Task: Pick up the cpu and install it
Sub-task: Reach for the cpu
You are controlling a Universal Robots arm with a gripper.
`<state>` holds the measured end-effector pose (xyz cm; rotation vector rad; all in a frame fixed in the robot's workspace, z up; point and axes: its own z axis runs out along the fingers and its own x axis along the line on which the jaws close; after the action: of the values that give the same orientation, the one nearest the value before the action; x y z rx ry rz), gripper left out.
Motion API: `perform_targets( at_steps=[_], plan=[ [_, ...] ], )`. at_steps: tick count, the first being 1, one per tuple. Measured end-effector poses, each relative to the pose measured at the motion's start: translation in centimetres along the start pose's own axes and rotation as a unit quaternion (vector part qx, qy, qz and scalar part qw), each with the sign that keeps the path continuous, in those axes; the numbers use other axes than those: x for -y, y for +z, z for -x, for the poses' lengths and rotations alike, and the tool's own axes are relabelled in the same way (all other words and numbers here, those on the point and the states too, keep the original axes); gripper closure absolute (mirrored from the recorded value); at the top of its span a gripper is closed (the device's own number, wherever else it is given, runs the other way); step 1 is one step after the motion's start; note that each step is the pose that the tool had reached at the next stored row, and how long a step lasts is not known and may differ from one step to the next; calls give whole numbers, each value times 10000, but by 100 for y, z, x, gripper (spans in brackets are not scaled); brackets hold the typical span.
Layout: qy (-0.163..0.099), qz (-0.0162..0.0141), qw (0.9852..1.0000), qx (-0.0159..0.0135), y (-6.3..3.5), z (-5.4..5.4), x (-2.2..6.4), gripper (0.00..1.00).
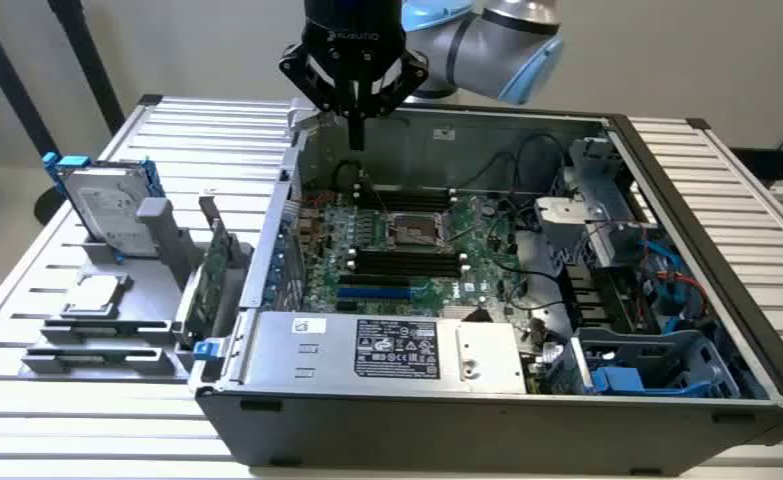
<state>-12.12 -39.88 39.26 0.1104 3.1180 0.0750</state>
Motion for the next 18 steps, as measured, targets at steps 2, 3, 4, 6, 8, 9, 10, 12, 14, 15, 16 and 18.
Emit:
perform_targets(
  at_steps=[2,3,4,6,8,9,10,12,14,15,16,18],
  plan=[
    [0,0,10000,0,0,0,0,89],
    [0,0,10000,0,0,0,0,89],
    [0,0,10000,0,0,0,0,89],
    [0,0,10000,0,0,0,0,89],
    [0,0,10000,0,0,0,0,89],
    [0,0,10000,0,0,0,0,89],
    [0,0,10000,0,0,0,0,89],
    [0,0,10000,0,0,0,0,89],
    [0,0,10000,0,0,0,0,89],
    [0,-1,10000,0,-1,-11,1,89],
    [0,-2,10000,-1,-3,-47,3,89],
    [0,0,10000,0,-3,-137,10,89]
  ],
)
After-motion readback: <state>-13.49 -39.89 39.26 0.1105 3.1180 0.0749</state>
